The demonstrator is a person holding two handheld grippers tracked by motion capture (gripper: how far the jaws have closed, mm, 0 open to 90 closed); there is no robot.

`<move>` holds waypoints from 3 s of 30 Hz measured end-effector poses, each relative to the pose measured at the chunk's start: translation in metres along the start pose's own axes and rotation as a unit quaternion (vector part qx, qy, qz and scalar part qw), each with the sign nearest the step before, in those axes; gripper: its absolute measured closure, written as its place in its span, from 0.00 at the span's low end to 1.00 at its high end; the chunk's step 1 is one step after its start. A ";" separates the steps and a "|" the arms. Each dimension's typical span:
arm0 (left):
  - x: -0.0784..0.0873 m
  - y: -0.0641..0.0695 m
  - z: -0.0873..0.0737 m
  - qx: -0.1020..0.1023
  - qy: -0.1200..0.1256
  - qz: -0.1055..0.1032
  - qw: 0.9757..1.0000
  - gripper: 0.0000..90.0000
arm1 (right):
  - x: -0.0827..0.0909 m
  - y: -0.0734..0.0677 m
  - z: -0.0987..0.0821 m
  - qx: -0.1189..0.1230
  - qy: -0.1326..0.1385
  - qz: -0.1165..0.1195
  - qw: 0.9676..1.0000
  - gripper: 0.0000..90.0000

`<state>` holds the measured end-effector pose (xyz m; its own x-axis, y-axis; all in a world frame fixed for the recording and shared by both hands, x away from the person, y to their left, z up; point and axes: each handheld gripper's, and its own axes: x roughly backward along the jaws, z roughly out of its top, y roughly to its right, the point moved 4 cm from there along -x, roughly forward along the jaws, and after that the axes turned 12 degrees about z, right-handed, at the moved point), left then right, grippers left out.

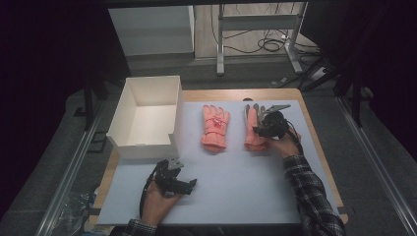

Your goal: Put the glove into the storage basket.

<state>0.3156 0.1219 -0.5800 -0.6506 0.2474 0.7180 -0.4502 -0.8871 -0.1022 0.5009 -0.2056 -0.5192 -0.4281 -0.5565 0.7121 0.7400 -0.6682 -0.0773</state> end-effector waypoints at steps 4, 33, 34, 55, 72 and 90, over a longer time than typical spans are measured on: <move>0.000 0.000 0.000 0.000 0.000 0.000 1.000 0.00 | -0.011 0.002 -0.007 -0.002 -0.009 0.005 1.000 0.56; 0.000 0.000 0.000 0.000 0.000 0.000 1.000 0.00 | 0.009 -0.014 -0.002 -0.048 0.036 0.008 0.998 0.93; 0.000 0.000 0.000 0.000 0.000 0.000 1.000 0.00 | 0.012 -0.017 -0.001 -0.048 0.038 0.009 0.998 0.93; 0.000 0.000 0.000 -0.001 -0.001 0.001 1.000 0.00 | 0.042 -0.104 -0.020 -0.019 0.070 0.044 0.996 0.93; 0.000 0.000 0.000 0.000 -0.001 0.001 1.000 0.00 | 0.020 -0.122 -0.050 -0.029 0.052 0.057 0.997 0.85; 0.000 0.000 0.000 -0.001 -0.001 0.001 1.000 0.00 | 0.031 -0.111 -0.009 -0.001 0.053 0.076 0.996 0.69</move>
<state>0.3156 0.1221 -0.5799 -0.6509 0.2448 0.7186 -0.4499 -0.8869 -0.1054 0.4005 -0.1529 -0.4945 -0.3646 -0.6998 0.6142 0.7990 -0.5738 -0.1795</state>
